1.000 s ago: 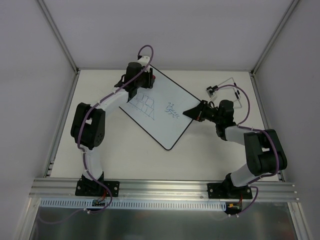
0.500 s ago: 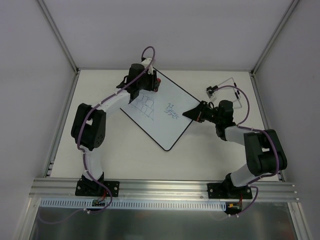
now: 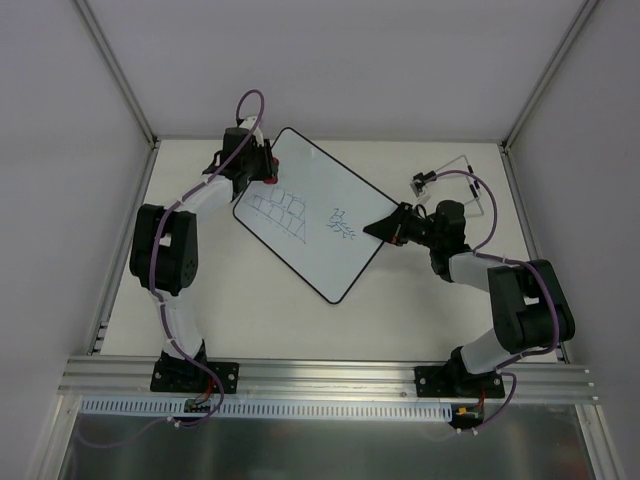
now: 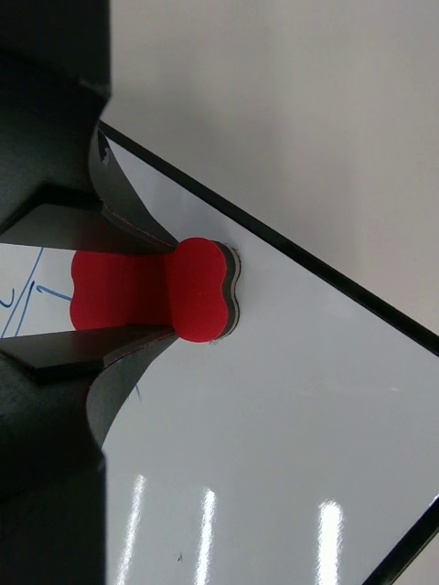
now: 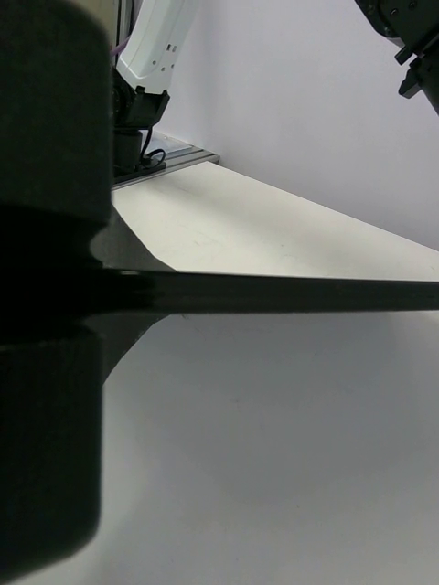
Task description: Erase the whiteboard
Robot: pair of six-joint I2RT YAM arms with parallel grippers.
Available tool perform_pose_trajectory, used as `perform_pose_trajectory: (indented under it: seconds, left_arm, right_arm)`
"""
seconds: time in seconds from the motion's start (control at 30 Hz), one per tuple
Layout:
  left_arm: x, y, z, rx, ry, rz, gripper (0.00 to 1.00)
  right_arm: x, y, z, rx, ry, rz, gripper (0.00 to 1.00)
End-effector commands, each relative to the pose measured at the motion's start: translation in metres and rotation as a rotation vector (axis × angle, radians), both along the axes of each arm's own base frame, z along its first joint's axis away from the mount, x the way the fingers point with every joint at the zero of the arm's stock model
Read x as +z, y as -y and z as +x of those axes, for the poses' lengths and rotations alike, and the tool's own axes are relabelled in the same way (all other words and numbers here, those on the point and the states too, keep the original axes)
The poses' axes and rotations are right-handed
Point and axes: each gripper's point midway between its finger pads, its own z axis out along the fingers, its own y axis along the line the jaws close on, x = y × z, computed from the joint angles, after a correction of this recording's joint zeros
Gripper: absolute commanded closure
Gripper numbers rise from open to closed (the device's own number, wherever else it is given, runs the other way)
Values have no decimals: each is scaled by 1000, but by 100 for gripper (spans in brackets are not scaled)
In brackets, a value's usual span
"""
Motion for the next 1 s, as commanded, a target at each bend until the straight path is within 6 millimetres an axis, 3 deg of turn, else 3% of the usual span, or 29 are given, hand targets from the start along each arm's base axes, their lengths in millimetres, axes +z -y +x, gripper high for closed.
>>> perform_pose_trajectory:
  seconds: [0.0, 0.07, 0.33, 0.43, 0.5, 0.6, 0.83, 0.87, 0.97]
  left_arm:
    - [-40, 20, -35, -45, -152, -32, 94]
    - [-33, 32, -43, -77, -136, -17, 94]
    - [-27, 114, -89, -265, -147, -44, 94]
    - [-19, 124, -91, -281, -135, -57, 95]
    - [-12, 123, -86, -275, -110, -46, 95]
    - [-10, 104, -70, -211, -67, 44, 94]
    - [-19, 45, -31, -42, -107, 68, 94]
    - [-26, 41, -28, -37, -119, 85, 95]
    - [-23, 35, -16, -24, -117, 95, 95]
  right_arm:
    - [58, -22, -30, 235, 322, 43, 100]
    - [59, -23, -29, 233, 324, 44, 100]
    - [58, -24, -28, 239, 314, 44, 100]
    - [56, -25, -29, 244, 308, 32, 100]
    - [56, -26, -28, 245, 312, 28, 100]
    - [56, -27, -28, 249, 307, 25, 100]
    - [55, -30, -28, 263, 309, -6, 100]
    - [54, -30, -29, 267, 308, -9, 100]
    - [53, -31, -29, 270, 306, -15, 100]
